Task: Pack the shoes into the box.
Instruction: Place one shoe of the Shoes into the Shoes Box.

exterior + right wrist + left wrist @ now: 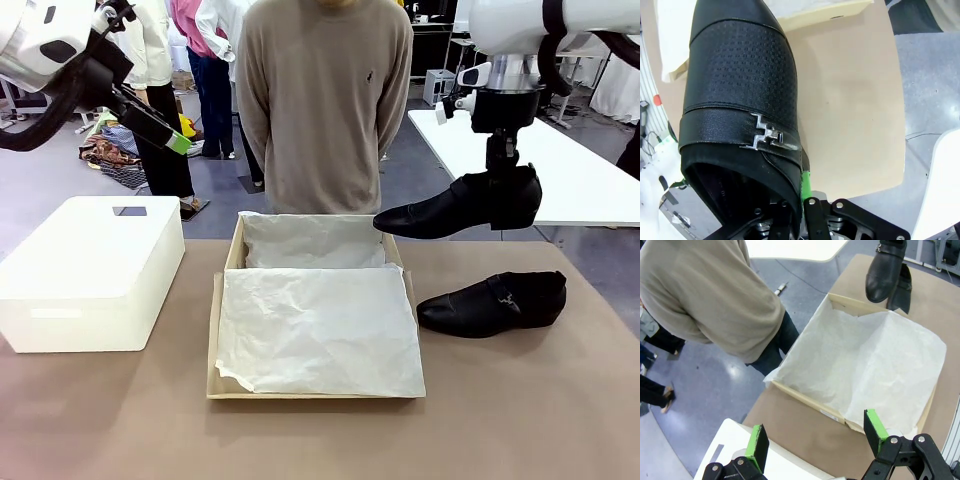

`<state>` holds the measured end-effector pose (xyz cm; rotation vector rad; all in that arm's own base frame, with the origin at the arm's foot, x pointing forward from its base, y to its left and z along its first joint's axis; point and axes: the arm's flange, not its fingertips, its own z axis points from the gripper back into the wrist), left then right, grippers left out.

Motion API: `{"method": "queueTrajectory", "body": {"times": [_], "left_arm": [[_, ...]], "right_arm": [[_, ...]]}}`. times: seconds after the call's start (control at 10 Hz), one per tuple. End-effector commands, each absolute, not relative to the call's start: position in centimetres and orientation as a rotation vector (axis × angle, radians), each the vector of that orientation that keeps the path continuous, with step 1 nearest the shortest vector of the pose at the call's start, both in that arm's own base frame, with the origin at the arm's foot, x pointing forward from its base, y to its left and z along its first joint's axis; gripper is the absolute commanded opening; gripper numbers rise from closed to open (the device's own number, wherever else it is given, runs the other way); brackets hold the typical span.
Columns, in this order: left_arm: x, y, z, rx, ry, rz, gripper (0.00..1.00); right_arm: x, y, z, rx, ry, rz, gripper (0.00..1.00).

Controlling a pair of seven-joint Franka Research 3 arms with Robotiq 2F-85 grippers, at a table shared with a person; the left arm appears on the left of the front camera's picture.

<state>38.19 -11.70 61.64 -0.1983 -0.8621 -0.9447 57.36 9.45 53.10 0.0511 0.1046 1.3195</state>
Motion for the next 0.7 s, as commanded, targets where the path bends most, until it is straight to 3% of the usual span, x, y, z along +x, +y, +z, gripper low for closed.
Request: {"method": "queueTrajectory", "body": {"times": [0.0, 0.6], "left_arm": [[38.1, -11.6, 61.6, -0.216, -0.867, -0.946, 1.00], [38.1, -11.6, 61.6, -0.216, -0.867, -0.946, 1.00]], "right_arm": [[57.1, 9.5, 53.5, 0.045, 0.097, 1.321, 0.00], [59.6, 18.2, 54.6, 0.095, 0.077, 1.296, 0.00]]}}
